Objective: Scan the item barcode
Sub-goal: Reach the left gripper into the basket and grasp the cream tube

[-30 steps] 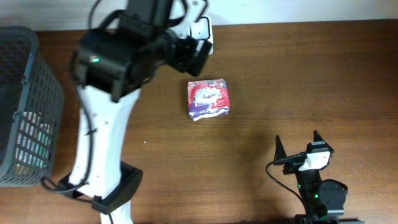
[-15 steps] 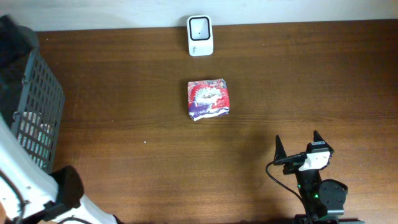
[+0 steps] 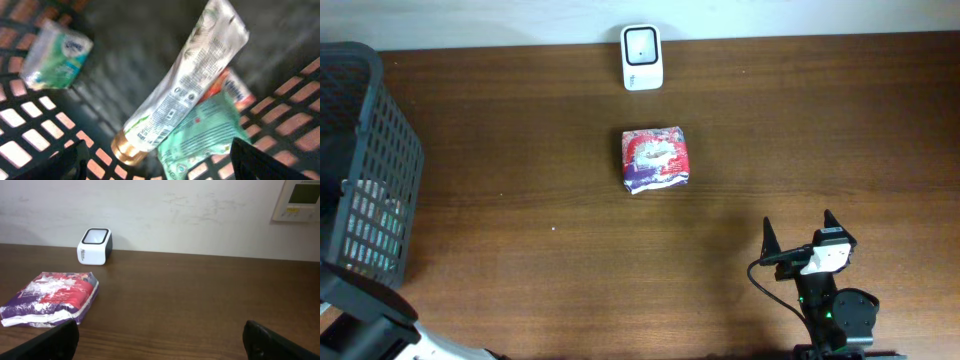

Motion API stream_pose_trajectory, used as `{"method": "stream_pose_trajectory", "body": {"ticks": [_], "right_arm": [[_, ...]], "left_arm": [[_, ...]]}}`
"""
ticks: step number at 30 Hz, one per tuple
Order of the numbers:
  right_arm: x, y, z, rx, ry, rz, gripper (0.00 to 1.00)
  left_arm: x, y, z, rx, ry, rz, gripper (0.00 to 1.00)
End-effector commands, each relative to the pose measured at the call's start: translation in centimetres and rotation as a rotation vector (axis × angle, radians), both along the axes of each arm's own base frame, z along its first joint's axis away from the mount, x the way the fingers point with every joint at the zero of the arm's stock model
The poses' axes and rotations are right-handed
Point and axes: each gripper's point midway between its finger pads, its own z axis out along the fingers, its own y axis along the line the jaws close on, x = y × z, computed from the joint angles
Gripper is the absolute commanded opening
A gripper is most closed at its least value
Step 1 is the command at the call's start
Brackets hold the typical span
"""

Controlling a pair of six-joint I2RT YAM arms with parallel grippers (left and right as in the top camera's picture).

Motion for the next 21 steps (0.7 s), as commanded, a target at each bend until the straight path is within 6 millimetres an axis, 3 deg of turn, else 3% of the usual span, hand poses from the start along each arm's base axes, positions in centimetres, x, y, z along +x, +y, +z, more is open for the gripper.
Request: {"method": "stream_pose_trajectory", "body": {"ticks": [1,4,11,13,14,16,17,19,21], "right_arm": [[0.0,0.0,-0.3,0.008,0.005,-0.003,0.99],[0.0,0.0,-0.3,0.008,0.005,-0.004,0.99],[0.0,0.0,-0.3,0.008,0.005,-0.004,0.99],[0.0,0.0,-0.3,0.008,0.005,-0.004,0.99],[0.0,0.0,-0.3,0.008,0.005,-0.004,0.99],[0.0,0.0,-0.3,0.008,0.005,-0.003,0.99],[0.0,0.0,-0.3,0.008,0.005,-0.003,0.99],[0.0,0.0,-0.3,0.008,0.005,-0.004,0.99],[0.0,0.0,-0.3,0.008,0.005,-0.003,0.99]], "left_arm": [[-1.0,-1.2,-3.1,-0.053,0.043,-0.105,0.92],[-1.3,-1.6,-5.8,-0.062,0.052,-0.112,0.92],[-1.1,-1.2,-9.8,-0.015,0.024,-0.143,0.85],[-1.0,-1.2,-10.3,-0.008,0.018,-0.143,0.69],[-0.9,-1.2,-10.6,-0.006,0.012,-0.144,0.57],[-1.0,-1.4,-11.2,-0.009,0.010,-0.145,0.49],[-0.9,-1.4,-11.3,-0.011,0.004,-0.146,0.39],[-0.5,-1.3,-11.2,-0.007,-0.015,-0.149,0.29],[0.0,-0.7,-10.9,0.021,-0.036,-0.149,0.08]]}}
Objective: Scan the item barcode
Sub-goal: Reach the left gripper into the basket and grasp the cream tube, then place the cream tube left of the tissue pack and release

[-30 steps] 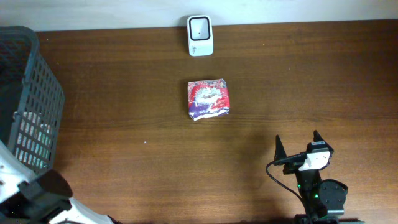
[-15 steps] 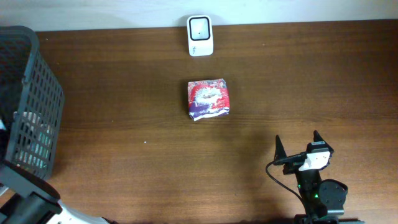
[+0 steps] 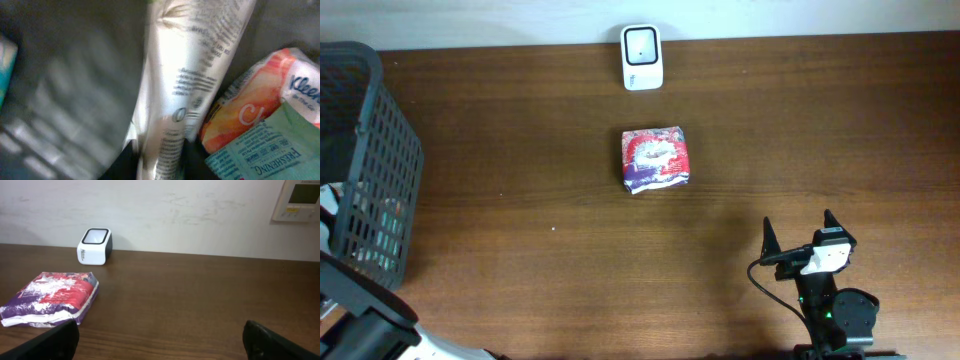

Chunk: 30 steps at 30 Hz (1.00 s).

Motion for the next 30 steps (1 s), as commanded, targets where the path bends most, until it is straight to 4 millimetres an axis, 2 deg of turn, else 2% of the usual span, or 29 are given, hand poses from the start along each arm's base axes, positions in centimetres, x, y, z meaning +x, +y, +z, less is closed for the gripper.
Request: {"method": "stream_pose_trajectory", "body": {"ticks": [1,3,4,5,6,7,9,11,13,15,16,18,20,22,23,25,26,27,28,30], "right_arm": [[0.0,0.0,-0.3,0.008,0.005,-0.003,0.99],[0.0,0.0,-0.3,0.008,0.005,-0.003,0.98],[0.0,0.0,-0.3,0.008,0.005,-0.004,0.99],[0.0,0.0,-0.3,0.008,0.005,-0.004,0.99],[0.0,0.0,-0.3,0.008,0.005,-0.004,0.99],[0.0,0.0,-0.3,0.008,0.005,-0.003,0.99],[0.0,0.0,-0.3,0.008,0.005,-0.003,0.99],[0.0,0.0,-0.3,0.008,0.005,-0.003,0.98],[0.0,0.0,-0.3,0.008,0.005,-0.003,0.99],[0.0,0.0,-0.3,0.008,0.005,-0.003,0.99],[0.0,0.0,-0.3,0.008,0.005,-0.003,0.99],[0.0,0.0,-0.3,0.008,0.005,-0.003,0.99],[0.0,0.0,-0.3,0.008,0.005,-0.004,0.99],[0.0,0.0,-0.3,0.008,0.005,-0.004,0.99],[0.0,0.0,-0.3,0.008,0.005,-0.003,0.99],[0.0,0.0,-0.3,0.008,0.005,-0.003,0.99],[0.0,0.0,-0.3,0.008,0.005,-0.004,0.99],[0.0,0.0,-0.3,0.008,0.005,-0.004,0.99],[0.0,0.0,-0.3,0.008,0.005,-0.003,0.99],[0.0,0.0,-0.3,0.008,0.005,-0.004,0.99]], "left_arm": [[0.5,-0.3,-0.3,-0.018,-0.036,0.005,0.00],[2.0,1.3,2.6,0.015,-0.119,0.108,0.00],[3.0,2.3,5.9,0.054,-0.192,0.162,0.00],[3.3,2.7,7.8,0.081,-0.229,0.172,0.00],[4.0,2.9,10.6,0.113,-0.291,0.162,0.00],[4.5,2.9,12.6,0.128,-0.350,0.159,0.00],[5.7,2.3,19.2,0.126,-0.573,0.250,0.00],[6.4,1.3,22.4,0.125,-0.682,0.213,0.00],[7.6,-0.9,27.4,0.117,-0.852,0.100,0.00],[8.4,-2.9,32.3,0.056,-1.046,0.072,0.00],[8.9,-4.8,35.1,-0.016,-1.157,0.006,0.00],[10.0,-8.1,37.7,-0.148,-1.259,-0.092,0.00],[11.7,-13.3,39.9,-0.309,-1.327,-0.250,0.00],[13.6,-18.7,39.9,-0.407,-1.305,-0.368,0.00],[14.6,-22.7,38.9,-0.488,-1.253,-0.423,0.00],[15.3,-28.7,37.0,-0.550,-1.159,-0.538,0.00],[15.6,-32.7,35.3,-0.566,-1.085,-0.614,0.00],[15.4,-36.7,32.3,-0.569,-0.962,-0.653,0.00],[15.4,-38.4,30.1,-0.548,-0.877,-0.641,0.00],[15.1,-42.5,23.7,-0.468,-0.645,-0.634,0.00]]}}
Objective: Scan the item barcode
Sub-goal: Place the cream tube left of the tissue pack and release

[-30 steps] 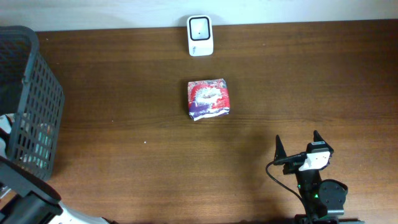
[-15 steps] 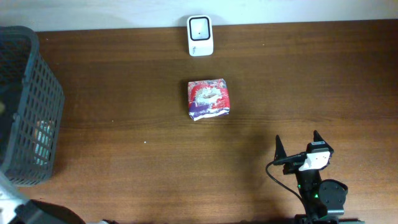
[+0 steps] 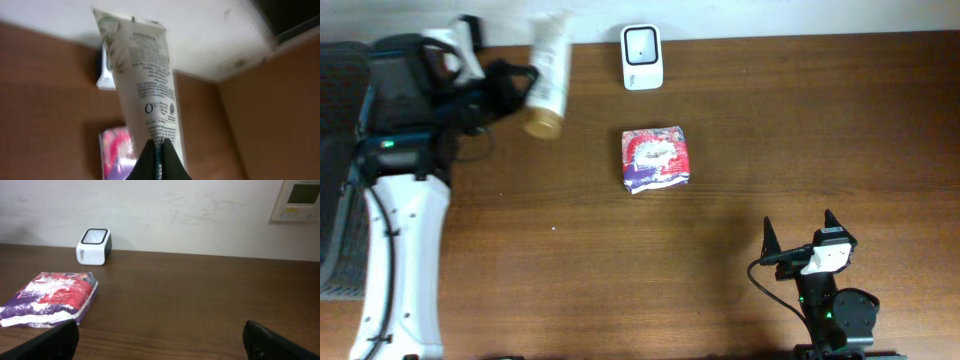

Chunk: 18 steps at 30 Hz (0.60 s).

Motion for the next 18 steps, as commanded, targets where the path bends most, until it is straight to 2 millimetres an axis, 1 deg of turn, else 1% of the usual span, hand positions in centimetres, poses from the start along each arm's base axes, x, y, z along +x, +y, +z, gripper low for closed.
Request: {"method": "stream_pose_trajectory", "body": {"ticks": [1,2,4,5,8,9,11,12,13,14,15,16,17,18], "right_arm": [[0.0,0.0,-0.3,0.008,0.005,-0.001,0.99],[0.0,0.0,-0.3,0.008,0.005,0.000,0.99],[0.0,0.0,-0.3,0.008,0.005,0.000,0.99],[0.0,0.0,-0.3,0.008,0.005,0.000,0.99],[0.0,0.0,-0.3,0.008,0.005,0.000,0.99],[0.0,0.0,-0.3,0.008,0.005,0.000,0.99],[0.0,0.0,-0.3,0.008,0.005,0.000,0.99],[0.0,0.1,-0.3,0.009,0.005,0.000,0.98],[0.0,0.1,-0.3,0.009,0.005,0.000,0.99],[0.0,0.0,-0.3,0.008,0.005,0.000,0.99],[0.0,0.0,-0.3,0.008,0.005,0.000,0.99],[0.0,0.0,-0.3,0.008,0.005,0.000,0.99],[0.0,0.0,-0.3,0.008,0.005,0.000,0.99],[0.0,0.0,-0.3,0.008,0.005,0.000,0.99]], "left_arm": [[0.5,-2.9,-5.5,0.230,0.105,0.014,0.00],[0.4,-3.9,-8.3,0.293,0.178,0.011,0.00],[0.4,-5.2,-12.7,0.372,0.280,-0.010,0.00],[0.7,-5.8,-15.5,0.417,0.333,-0.019,0.00],[1.5,-5.6,-20.5,0.525,0.410,0.004,0.00],[1.9,-5.7,-22.6,0.539,0.439,-0.001,0.00],[2.2,-6.1,-24.9,0.539,0.472,-0.016,0.00],[2.0,-6.4,-25.6,0.528,0.489,-0.031,0.00],[2.0,-6.6,-25.8,0.520,0.495,-0.040,0.11],[2.0,-6.6,-25.7,0.519,0.493,-0.039,0.49],[2.2,-6.6,-25.3,0.534,0.471,-0.064,0.62],[2.4,-6.6,-24.2,0.557,0.446,-0.096,0.68],[2.8,-6.5,-21.6,0.551,0.426,-0.086,0.72],[3.5,-6.2,-18.4,0.536,0.381,-0.066,0.74]]}}
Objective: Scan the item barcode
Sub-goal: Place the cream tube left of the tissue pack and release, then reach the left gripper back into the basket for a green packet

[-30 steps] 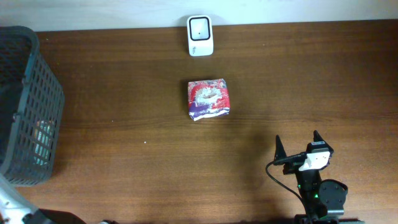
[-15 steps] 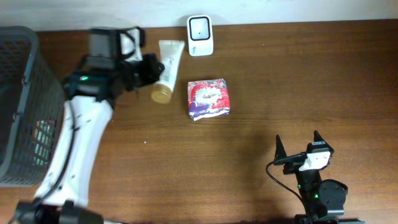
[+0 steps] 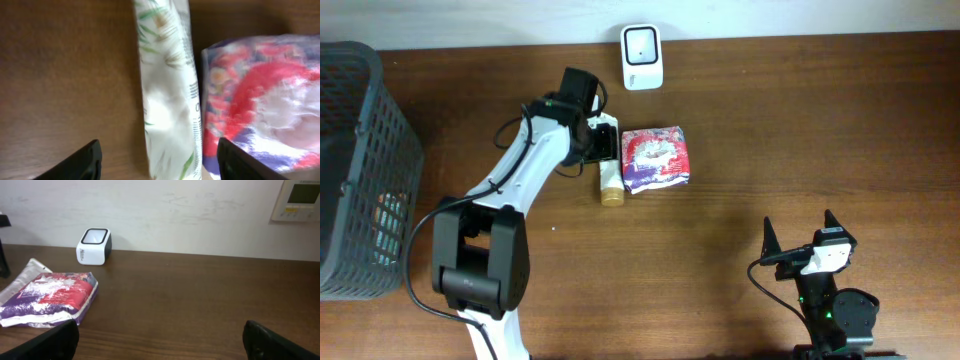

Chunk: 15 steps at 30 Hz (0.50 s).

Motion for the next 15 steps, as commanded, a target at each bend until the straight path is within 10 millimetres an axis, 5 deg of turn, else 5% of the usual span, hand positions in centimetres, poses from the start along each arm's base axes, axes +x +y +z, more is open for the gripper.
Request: {"method": "stream_pose_trajectory", "body": {"ticks": [1,4,5,7,8,12,15], "right_arm": [[0.0,0.1,-0.3,0.009,0.005,0.000,0.98],[0.0,0.0,-0.3,0.008,0.005,0.000,0.99],[0.0,0.0,-0.3,0.008,0.005,0.000,0.99],[0.0,0.1,-0.3,0.009,0.005,0.000,0.99],[0.0,0.0,-0.3,0.008,0.005,0.000,0.99],[0.0,0.0,-0.3,0.008,0.005,0.000,0.99],[0.0,0.1,-0.3,0.009,0.005,0.000,0.99]], "left_arm": [[3.2,0.1,10.0,-0.051,-0.198,-0.013,0.75],[4.5,2.5,19.8,-0.095,-0.409,0.040,0.87],[4.6,5.3,24.3,-0.098,-0.518,0.096,0.88],[3.9,11.1,29.0,-0.036,-0.637,0.227,0.96],[3.0,16.0,30.8,0.050,-0.690,0.349,1.00],[-0.6,28.4,31.7,0.202,-0.681,0.637,0.99],[-3.8,34.5,30.7,0.242,-0.623,0.805,0.99]]}}
